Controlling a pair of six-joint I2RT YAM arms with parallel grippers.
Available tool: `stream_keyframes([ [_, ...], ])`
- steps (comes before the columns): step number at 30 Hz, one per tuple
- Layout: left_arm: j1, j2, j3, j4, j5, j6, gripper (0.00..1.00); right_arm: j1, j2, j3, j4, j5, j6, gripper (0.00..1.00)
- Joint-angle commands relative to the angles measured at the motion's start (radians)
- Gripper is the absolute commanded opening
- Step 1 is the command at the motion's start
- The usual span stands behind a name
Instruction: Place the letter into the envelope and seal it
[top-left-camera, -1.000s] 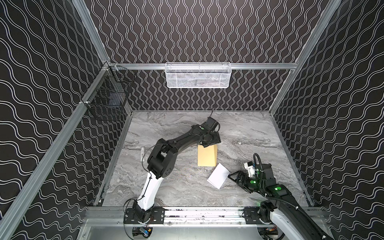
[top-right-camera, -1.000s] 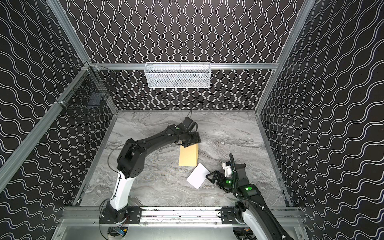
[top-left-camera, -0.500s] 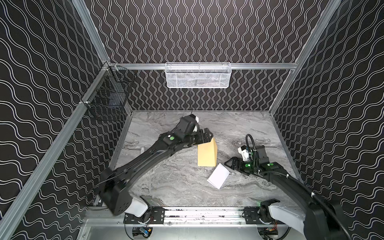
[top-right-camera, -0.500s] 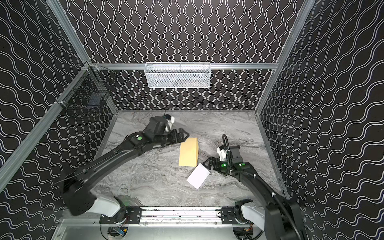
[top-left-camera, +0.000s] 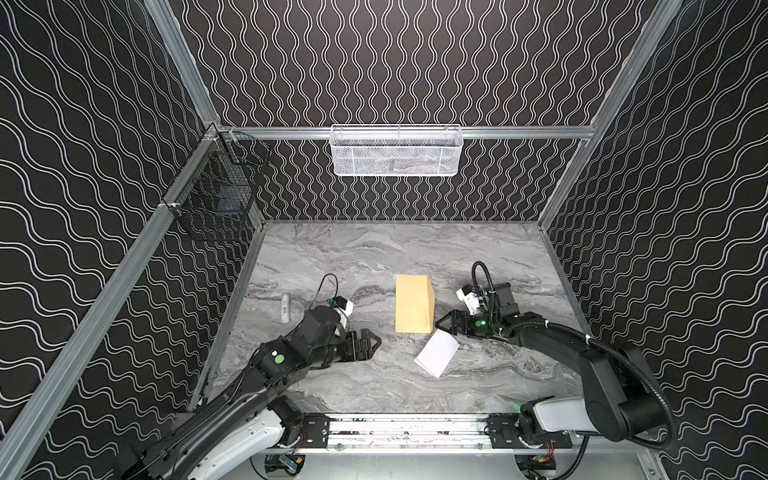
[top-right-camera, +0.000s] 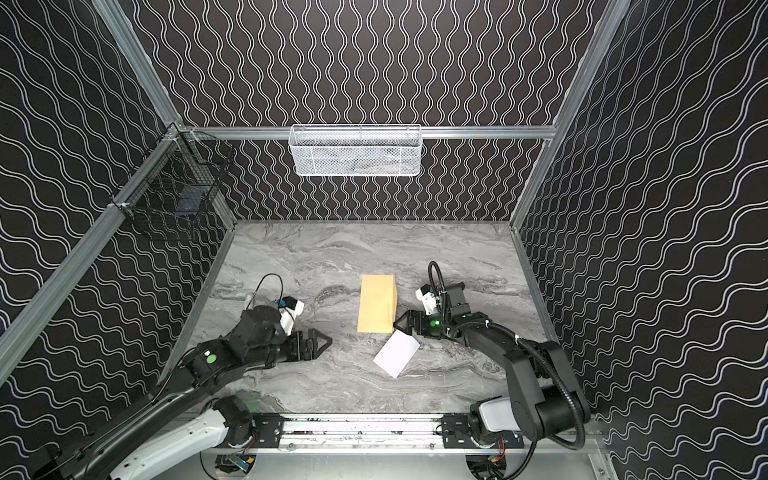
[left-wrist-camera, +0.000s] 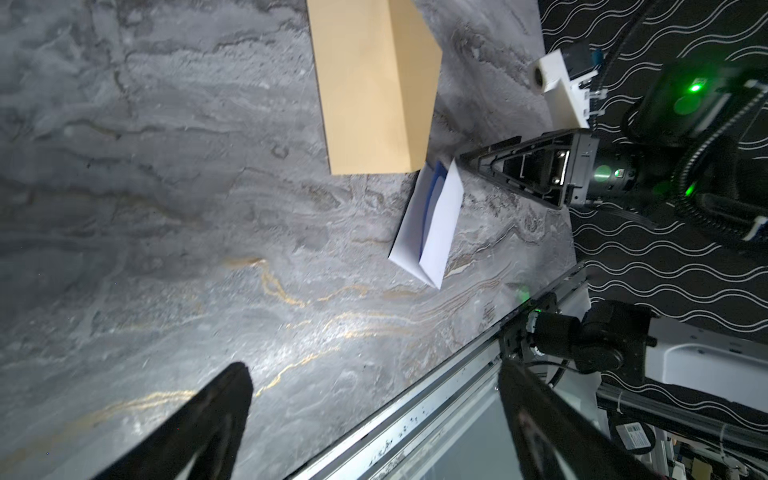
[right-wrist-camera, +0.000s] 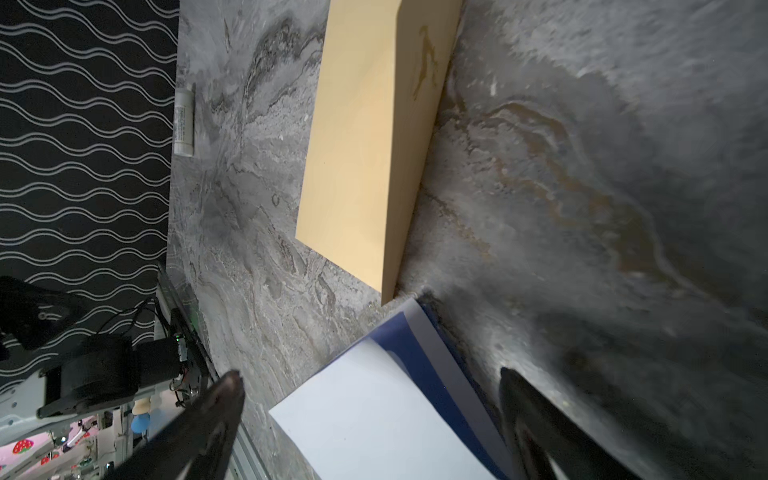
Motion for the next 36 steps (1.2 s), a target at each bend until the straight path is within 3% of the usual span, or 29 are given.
stream_keyframes([
  [1,0.000,-0.049,-0.048,-0.016,0.021,-0.030,0.96,0.036,0.019,-0.003,0.061,-0.006,-0.017,0.96],
  [9,-0.001,-0.093,-0.086,-0.021,0.031,-0.028,0.97,0.113,-0.056,-0.093,0.091,0.065,0.058,0.95],
  [23,-0.001,-0.002,-0.100,0.088,0.063,-0.022,0.97,0.242,-0.257,-0.243,0.075,0.193,0.232,0.88],
  [36,-0.002,0.054,-0.123,0.156,0.089,-0.021,0.96,0.305,-0.325,-0.324,0.110,0.214,0.330,0.69],
])
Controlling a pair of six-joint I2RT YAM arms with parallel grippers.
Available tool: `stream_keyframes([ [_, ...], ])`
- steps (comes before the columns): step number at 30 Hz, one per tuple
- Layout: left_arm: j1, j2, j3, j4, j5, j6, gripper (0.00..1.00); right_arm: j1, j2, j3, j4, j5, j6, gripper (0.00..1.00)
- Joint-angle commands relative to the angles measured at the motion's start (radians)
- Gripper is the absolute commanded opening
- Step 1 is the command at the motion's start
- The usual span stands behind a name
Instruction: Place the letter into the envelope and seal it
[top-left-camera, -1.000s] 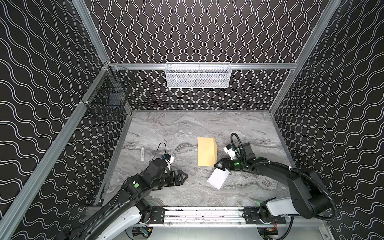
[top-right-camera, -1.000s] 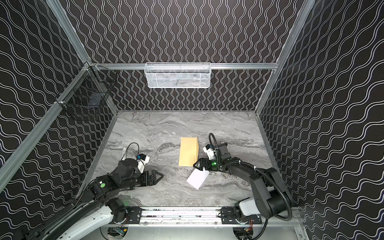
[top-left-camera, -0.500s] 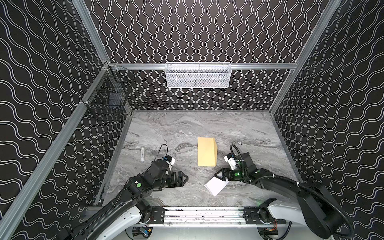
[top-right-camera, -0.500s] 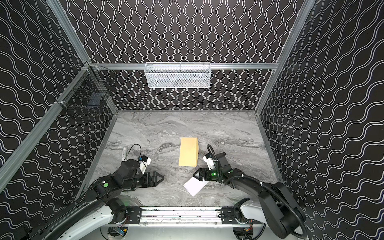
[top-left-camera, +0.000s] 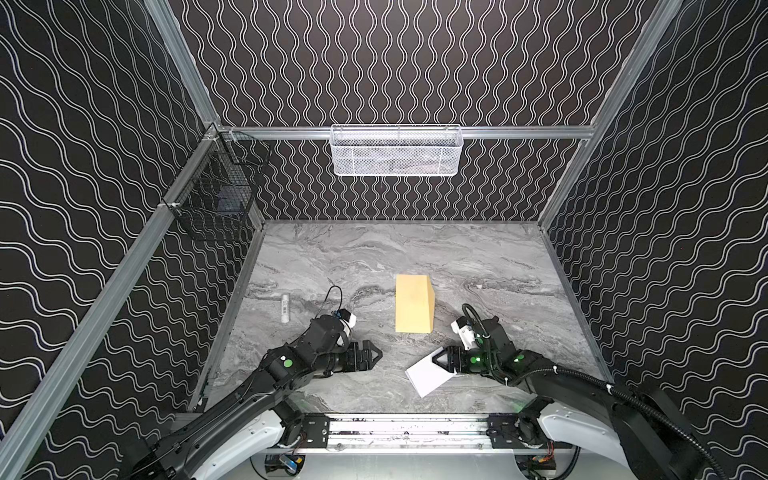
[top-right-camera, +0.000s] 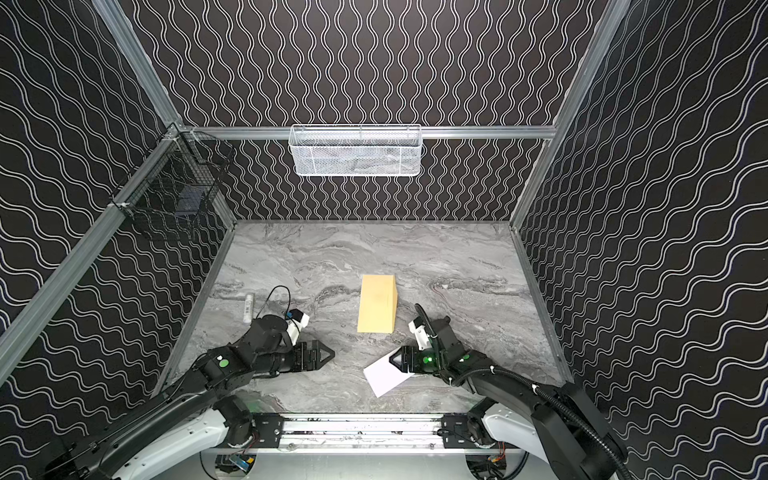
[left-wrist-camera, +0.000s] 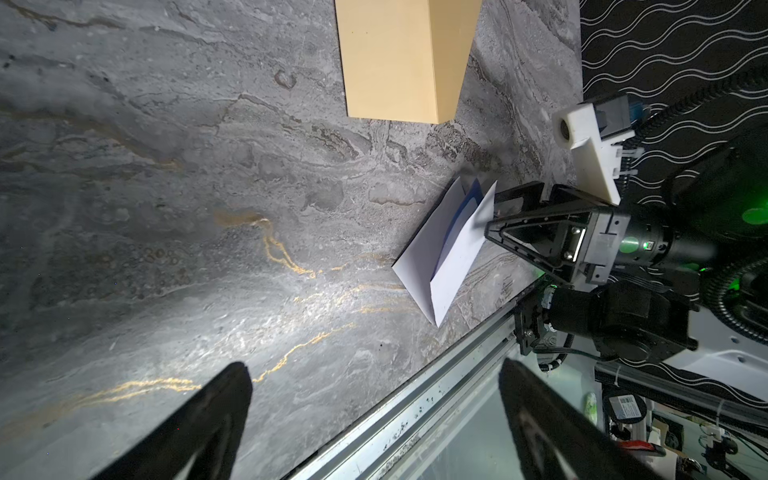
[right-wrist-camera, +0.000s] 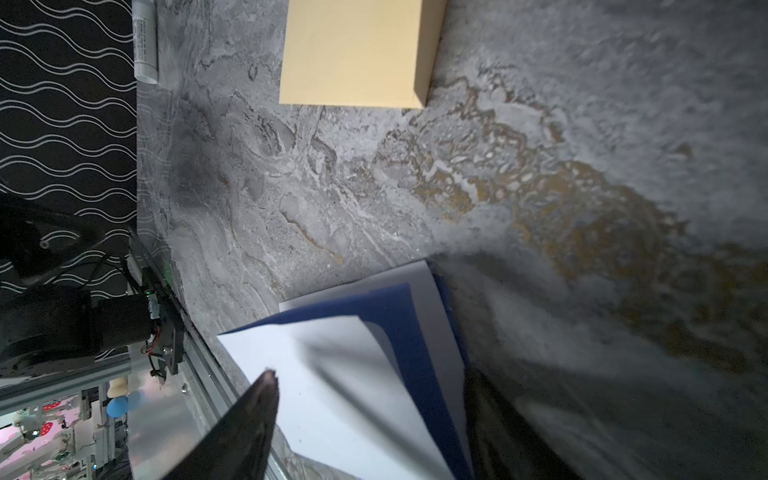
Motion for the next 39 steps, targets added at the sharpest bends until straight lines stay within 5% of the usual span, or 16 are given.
stream_keyframes([
  [1,0.000,0.007,-0.012,0.064,0.015,0.000,0.96,0.017,-0.014,-0.016,0.011,0.007,0.049,0.67],
  [11,-0.005,0.081,-0.035,0.164,0.039,-0.018,0.95,0.064,-0.027,-0.047,0.066,-0.005,0.101,0.53],
  [21,-0.063,0.249,-0.047,0.340,0.044,-0.063,0.93,0.072,-0.015,-0.086,0.167,-0.033,0.157,0.00],
  [30,-0.085,0.270,-0.042,0.356,0.021,-0.092,0.92,0.073,0.001,-0.059,0.177,-0.015,0.203,0.00],
  [39,-0.130,0.166,-0.072,0.489,-0.034,-0.345,0.95,0.072,-0.123,-0.009,0.228,0.212,0.453,0.00],
])
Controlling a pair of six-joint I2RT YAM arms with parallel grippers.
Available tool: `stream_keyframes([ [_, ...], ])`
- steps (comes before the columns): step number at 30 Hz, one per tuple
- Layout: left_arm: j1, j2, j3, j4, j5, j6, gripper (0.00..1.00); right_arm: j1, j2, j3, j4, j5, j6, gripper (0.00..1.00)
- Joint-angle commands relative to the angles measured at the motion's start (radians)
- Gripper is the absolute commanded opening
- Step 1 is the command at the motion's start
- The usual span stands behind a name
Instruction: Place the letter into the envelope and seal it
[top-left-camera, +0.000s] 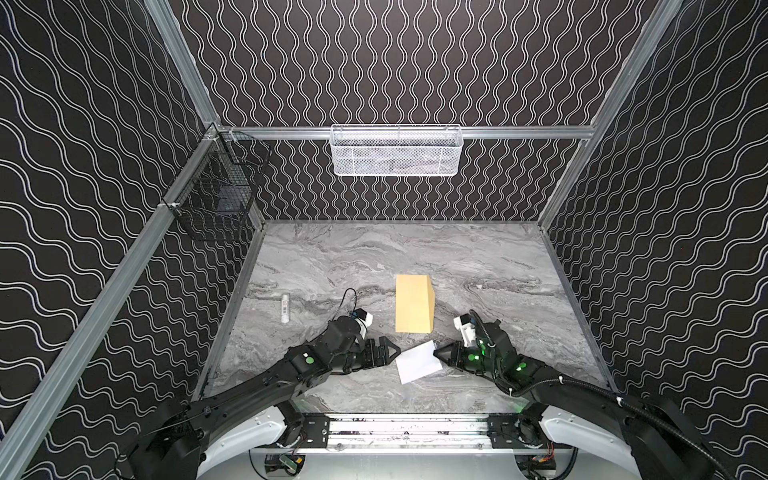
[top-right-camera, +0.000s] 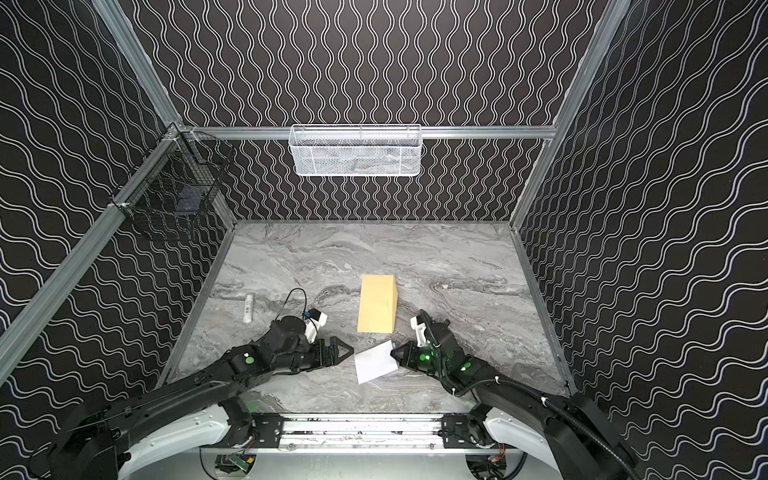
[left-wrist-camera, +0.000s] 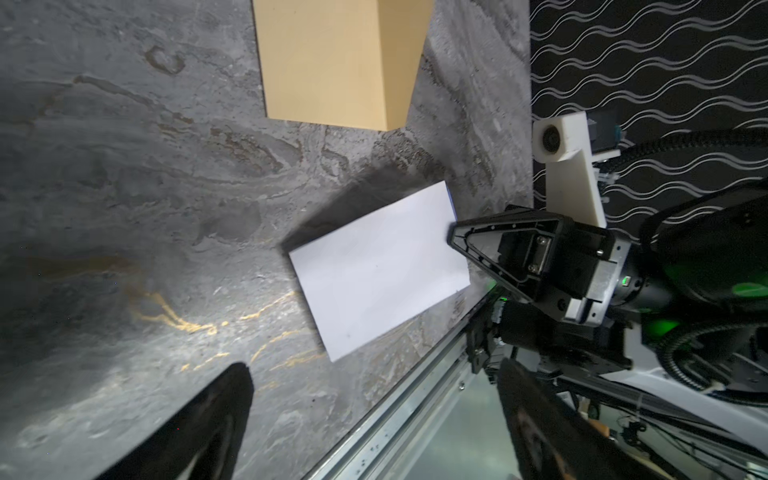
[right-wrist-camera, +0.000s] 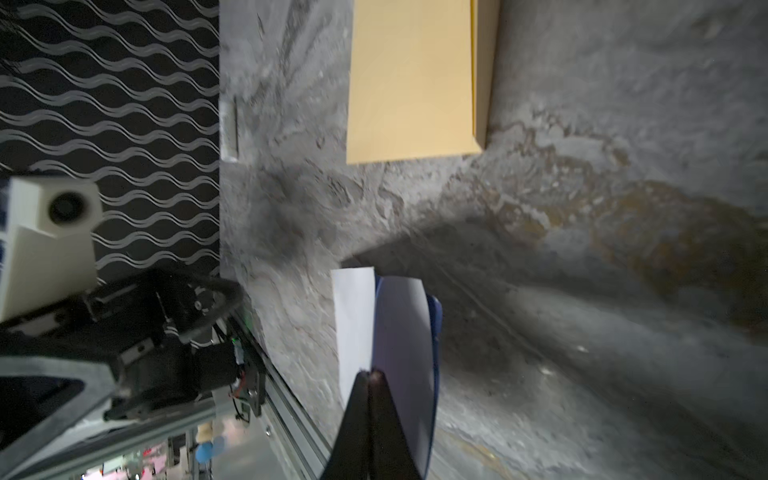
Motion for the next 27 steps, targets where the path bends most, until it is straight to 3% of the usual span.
stream_keyframes([
  [1,-0.030,-0.016,-0.005,0.101,-0.054,-0.158,0.96,0.000,-0.040,0.025,0.034,0.147,0.134,0.00],
  [7,-0.121,-0.045,-0.018,0.118,-0.129,-0.356,0.97,0.000,-0.096,0.006,0.055,0.257,0.249,0.00],
  [13,-0.215,-0.034,-0.102,0.331,-0.258,-0.563,0.97,0.001,-0.101,-0.065,0.185,0.248,0.353,0.00],
  [23,-0.281,0.299,-0.064,0.716,-0.298,-0.773,0.95,0.009,-0.141,-0.116,0.279,0.251,0.433,0.00],
  [27,-0.297,0.402,-0.022,0.783,-0.312,-0.801,0.93,0.011,-0.158,-0.124,0.291,0.248,0.448,0.00],
])
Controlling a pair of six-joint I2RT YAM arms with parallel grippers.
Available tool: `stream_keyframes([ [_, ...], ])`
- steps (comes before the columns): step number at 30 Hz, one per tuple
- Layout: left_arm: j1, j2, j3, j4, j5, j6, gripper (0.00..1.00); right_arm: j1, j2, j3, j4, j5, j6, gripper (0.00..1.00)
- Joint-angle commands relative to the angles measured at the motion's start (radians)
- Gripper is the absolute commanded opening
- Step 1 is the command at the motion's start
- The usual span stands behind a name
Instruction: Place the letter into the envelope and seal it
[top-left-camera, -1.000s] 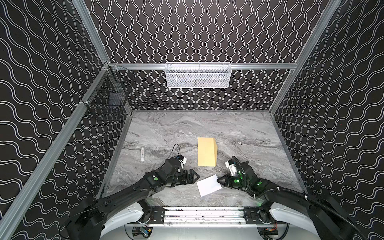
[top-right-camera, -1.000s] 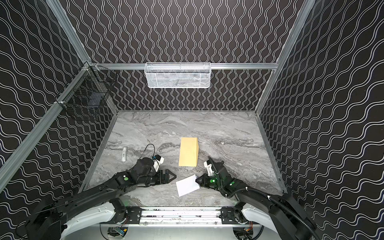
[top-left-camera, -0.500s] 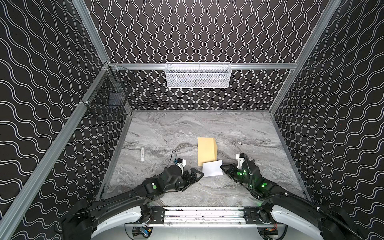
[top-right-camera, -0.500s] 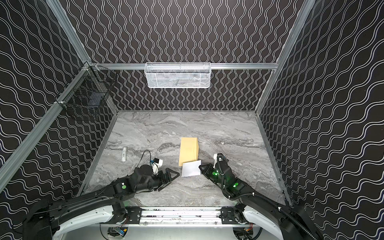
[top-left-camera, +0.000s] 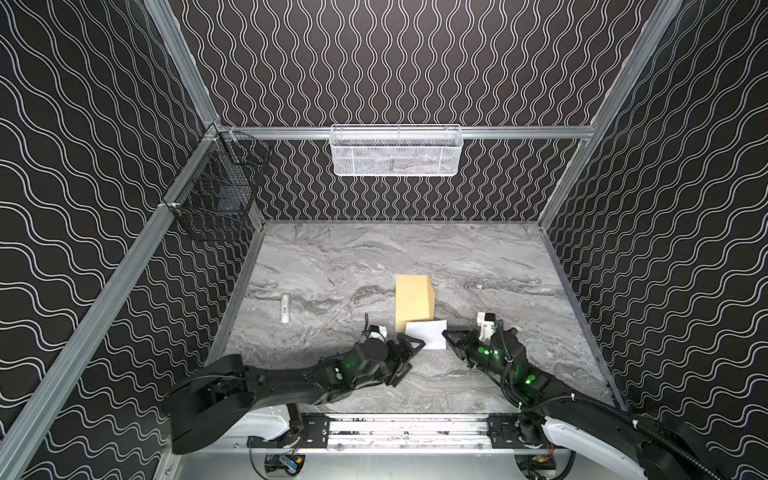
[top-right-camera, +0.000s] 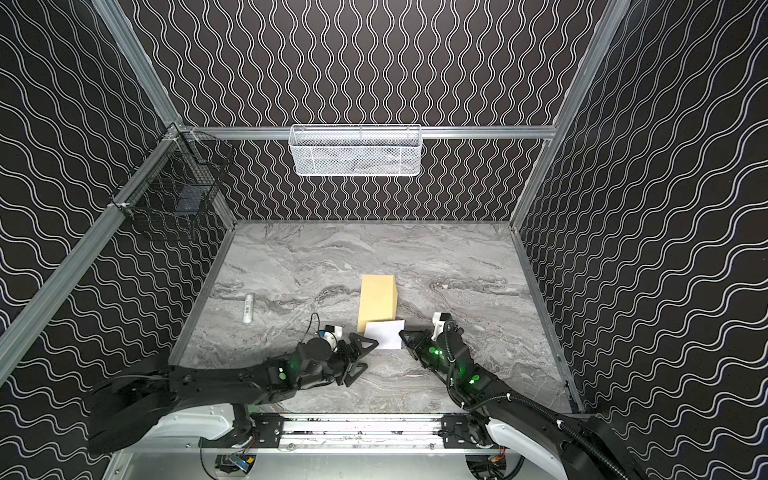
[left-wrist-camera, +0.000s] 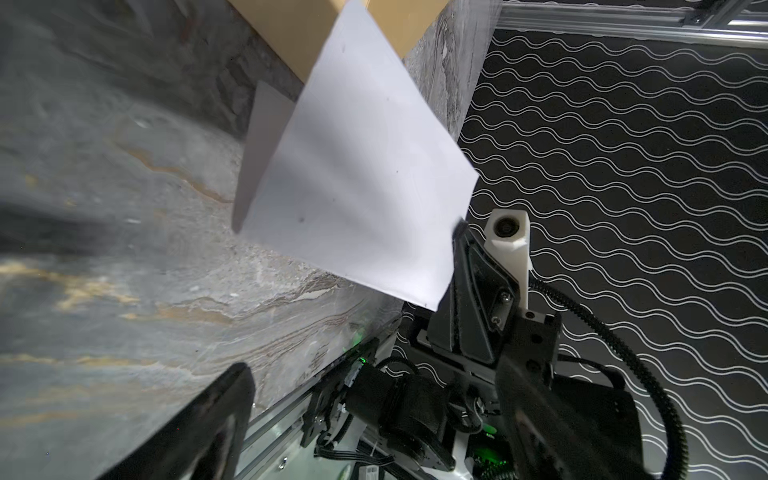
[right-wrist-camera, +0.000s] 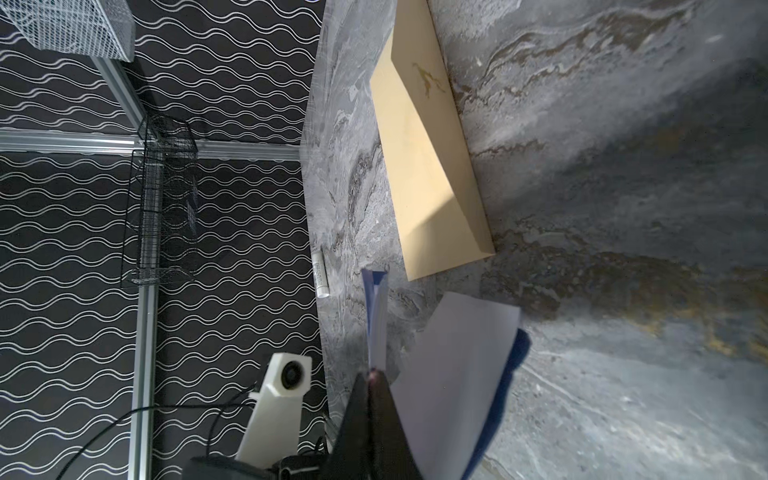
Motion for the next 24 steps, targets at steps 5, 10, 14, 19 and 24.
stream_keyframes([
  [5,-0.006,0.142,0.061,0.223,-0.060,-0.069,0.85,0.008,-0.022,-0.028,0.100,-0.002,0.060,0.00],
  [10,-0.006,0.224,0.069,0.299,-0.087,-0.079,0.58,0.017,-0.042,-0.033,0.106,-0.003,0.072,0.00],
  [14,0.006,0.243,0.064,0.339,-0.112,-0.073,0.38,0.023,-0.067,-0.036,0.089,-0.003,0.075,0.00],
  [19,0.015,0.226,0.096,0.297,-0.104,-0.026,0.17,0.045,-0.109,-0.046,0.072,0.005,0.093,0.00],
  [24,0.024,0.162,0.092,0.226,-0.113,0.022,0.04,0.060,-0.148,-0.039,0.038,-0.004,0.088,0.00],
])
